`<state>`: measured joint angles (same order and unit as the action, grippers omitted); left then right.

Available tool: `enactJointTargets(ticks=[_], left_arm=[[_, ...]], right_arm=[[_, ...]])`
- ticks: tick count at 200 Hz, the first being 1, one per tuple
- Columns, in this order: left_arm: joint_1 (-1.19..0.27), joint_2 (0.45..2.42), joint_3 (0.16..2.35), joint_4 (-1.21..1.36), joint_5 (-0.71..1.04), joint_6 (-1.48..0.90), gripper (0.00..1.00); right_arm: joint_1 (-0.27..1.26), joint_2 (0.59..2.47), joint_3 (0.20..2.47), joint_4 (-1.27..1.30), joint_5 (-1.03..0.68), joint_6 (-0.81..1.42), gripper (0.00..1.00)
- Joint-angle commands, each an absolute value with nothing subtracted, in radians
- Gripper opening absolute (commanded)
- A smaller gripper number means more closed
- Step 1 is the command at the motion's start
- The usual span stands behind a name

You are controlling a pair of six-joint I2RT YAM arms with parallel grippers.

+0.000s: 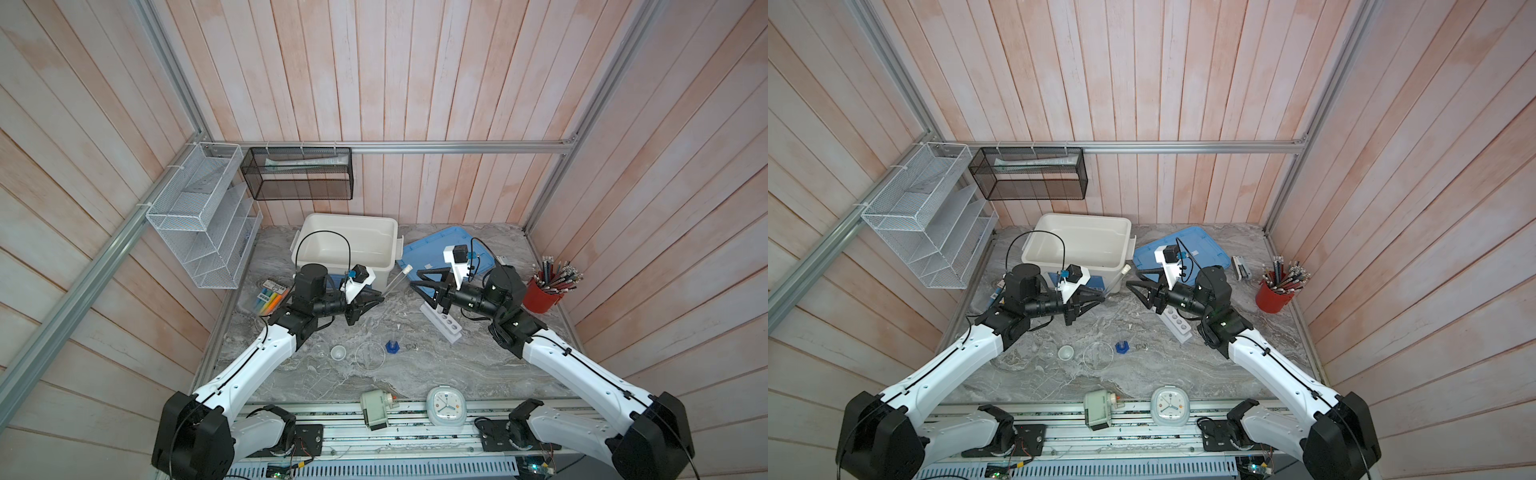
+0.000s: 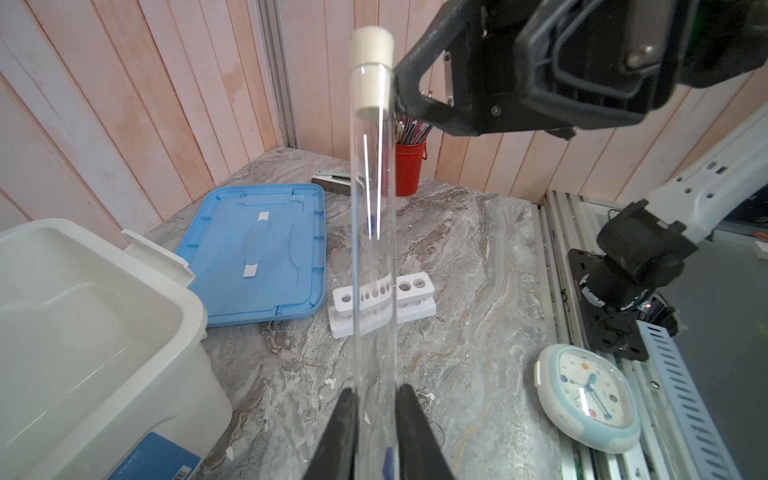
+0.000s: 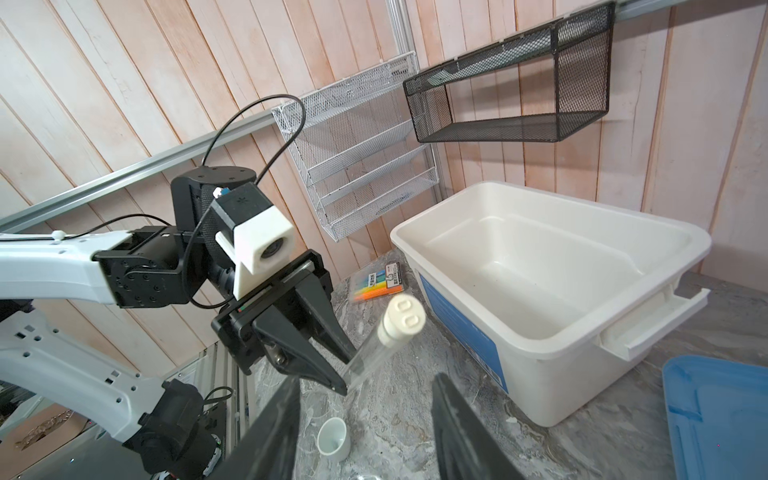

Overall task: Organize the chemistry lab equipment
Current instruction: 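Grasp the glass tube below its cream stopper with the right gripper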

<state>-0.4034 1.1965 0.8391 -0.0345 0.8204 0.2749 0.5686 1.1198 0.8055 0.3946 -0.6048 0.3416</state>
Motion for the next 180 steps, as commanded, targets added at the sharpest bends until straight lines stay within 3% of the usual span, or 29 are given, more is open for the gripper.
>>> enactJointTargets(ticks=[1, 128, 180], left_arm=[[-0.395, 1.176, 0.828, 0.003, 0.893, 0.243, 0.19], [-0.396, 1.174, 0.827, 0.018, 0.960, 0.217, 0.19], [-0.396, 1.175, 0.827, 0.021, 0.969, 0.215, 0.19]], right_arm=[[0.573, 1.138, 0.830, 0.428, -0.631, 0.357, 0.52], [0.631, 1.212, 0.872, 0.512, -0.640, 0.377, 0.44], [0.639, 1.237, 0.874, 0.547, -0.637, 0.394, 0.32]])
